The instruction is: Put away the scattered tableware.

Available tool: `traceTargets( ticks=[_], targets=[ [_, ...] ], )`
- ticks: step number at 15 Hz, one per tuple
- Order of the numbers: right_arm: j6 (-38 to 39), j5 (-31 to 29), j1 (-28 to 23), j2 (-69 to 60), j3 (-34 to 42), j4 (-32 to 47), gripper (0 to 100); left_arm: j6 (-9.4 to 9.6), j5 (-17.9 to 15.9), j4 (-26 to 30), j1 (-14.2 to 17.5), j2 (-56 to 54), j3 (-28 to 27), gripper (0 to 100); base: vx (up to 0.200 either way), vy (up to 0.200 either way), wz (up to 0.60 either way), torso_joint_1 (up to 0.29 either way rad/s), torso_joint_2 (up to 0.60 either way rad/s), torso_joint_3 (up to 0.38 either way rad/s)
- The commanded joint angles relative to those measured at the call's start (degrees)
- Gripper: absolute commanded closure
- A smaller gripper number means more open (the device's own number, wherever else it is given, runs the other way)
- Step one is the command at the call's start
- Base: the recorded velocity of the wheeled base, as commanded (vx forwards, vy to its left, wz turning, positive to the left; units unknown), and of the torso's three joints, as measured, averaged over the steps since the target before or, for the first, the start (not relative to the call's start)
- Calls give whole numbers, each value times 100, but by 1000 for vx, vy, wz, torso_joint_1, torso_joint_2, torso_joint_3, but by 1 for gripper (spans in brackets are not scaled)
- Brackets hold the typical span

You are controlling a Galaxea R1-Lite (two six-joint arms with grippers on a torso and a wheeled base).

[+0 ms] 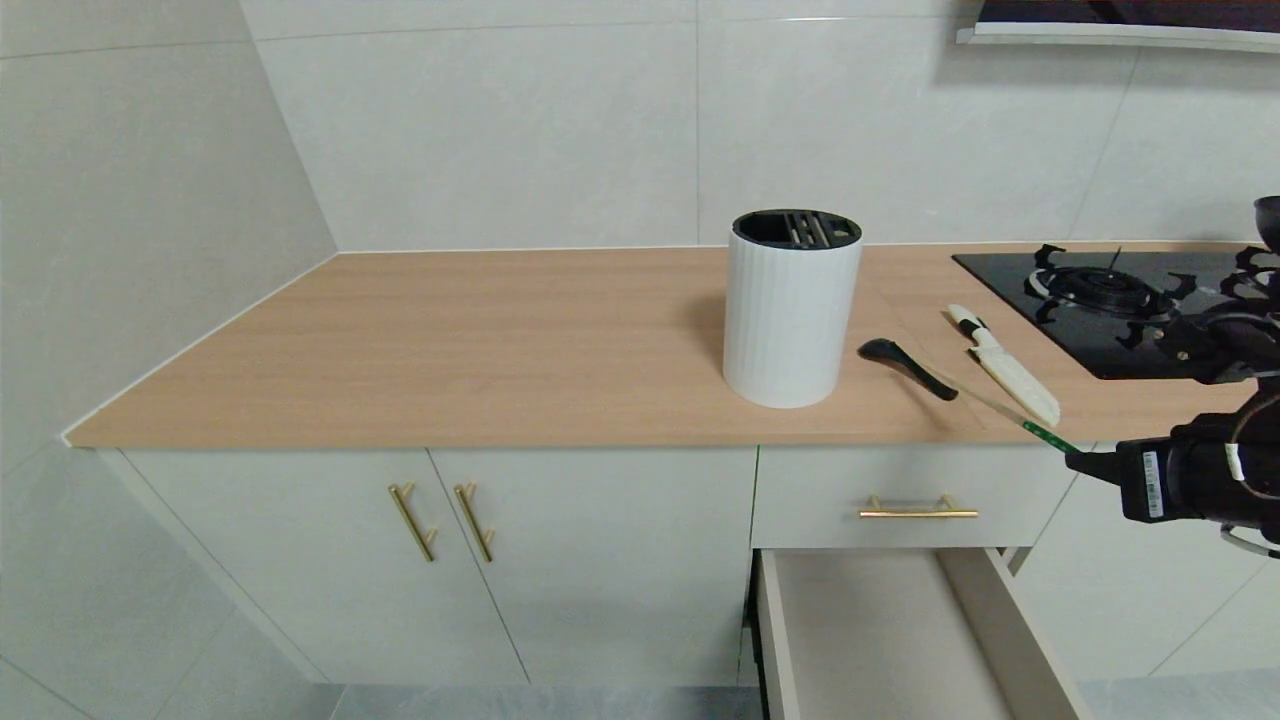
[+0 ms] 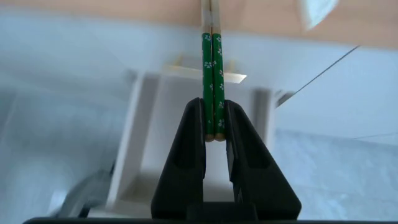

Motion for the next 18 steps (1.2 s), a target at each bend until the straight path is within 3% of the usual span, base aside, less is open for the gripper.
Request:
traceTargets(
  ticks=[1,8,18],
  targets=[
    [-142,37,256,-473,110,174,100,-2,0,-1,0,2,0,0,0,0,0,0,0,0],
    [-336,72,1003,-508,444,165,100,-2,0,-1,0,2,0,0,0,0,0,0,0,0],
    [-635,81,1179,-517,681,156,100,-2,0,-1,0,2,0,0,0,0,0,-37,84,53]
  ],
)
